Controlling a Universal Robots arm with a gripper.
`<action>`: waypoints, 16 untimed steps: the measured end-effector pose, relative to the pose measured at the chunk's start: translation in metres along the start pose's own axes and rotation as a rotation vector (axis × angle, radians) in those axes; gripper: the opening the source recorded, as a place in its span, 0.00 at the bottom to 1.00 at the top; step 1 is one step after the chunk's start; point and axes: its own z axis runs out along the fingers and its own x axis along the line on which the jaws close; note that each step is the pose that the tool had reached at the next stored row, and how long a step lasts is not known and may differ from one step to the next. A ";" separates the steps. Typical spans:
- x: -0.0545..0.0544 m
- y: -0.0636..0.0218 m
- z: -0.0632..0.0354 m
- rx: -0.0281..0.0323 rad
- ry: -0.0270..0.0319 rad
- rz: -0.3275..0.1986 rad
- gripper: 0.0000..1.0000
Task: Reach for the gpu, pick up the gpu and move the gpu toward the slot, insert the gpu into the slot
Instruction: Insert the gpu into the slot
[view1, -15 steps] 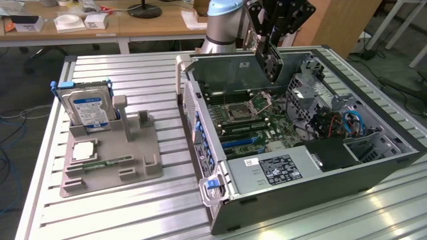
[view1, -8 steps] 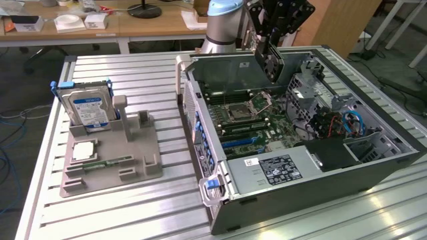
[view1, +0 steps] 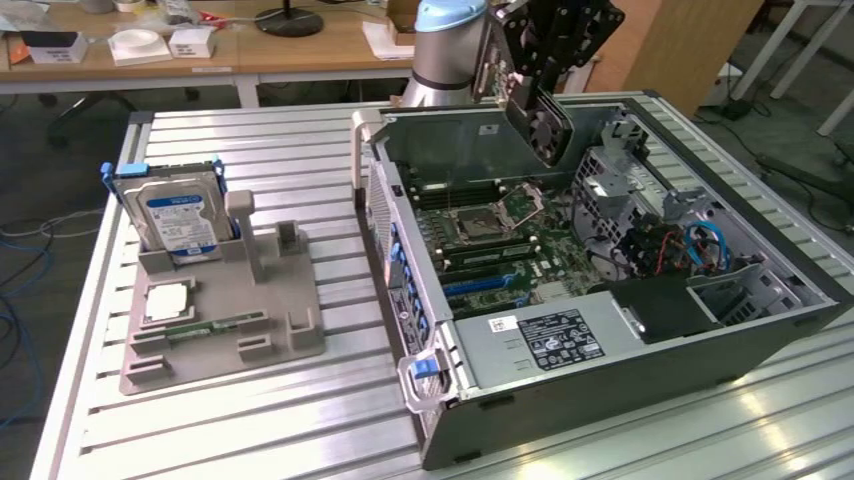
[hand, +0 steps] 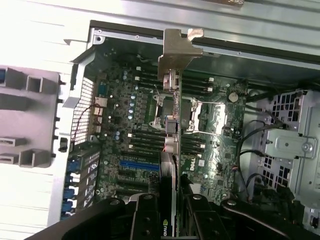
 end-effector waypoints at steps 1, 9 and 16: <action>0.000 -0.0001 0.0002 0.0000 0.0005 -0.008 0.26; 0.000 -0.0005 0.0019 -0.0014 0.0073 -0.129 0.26; 0.000 -0.0006 0.0034 -0.0024 0.0117 -0.207 0.26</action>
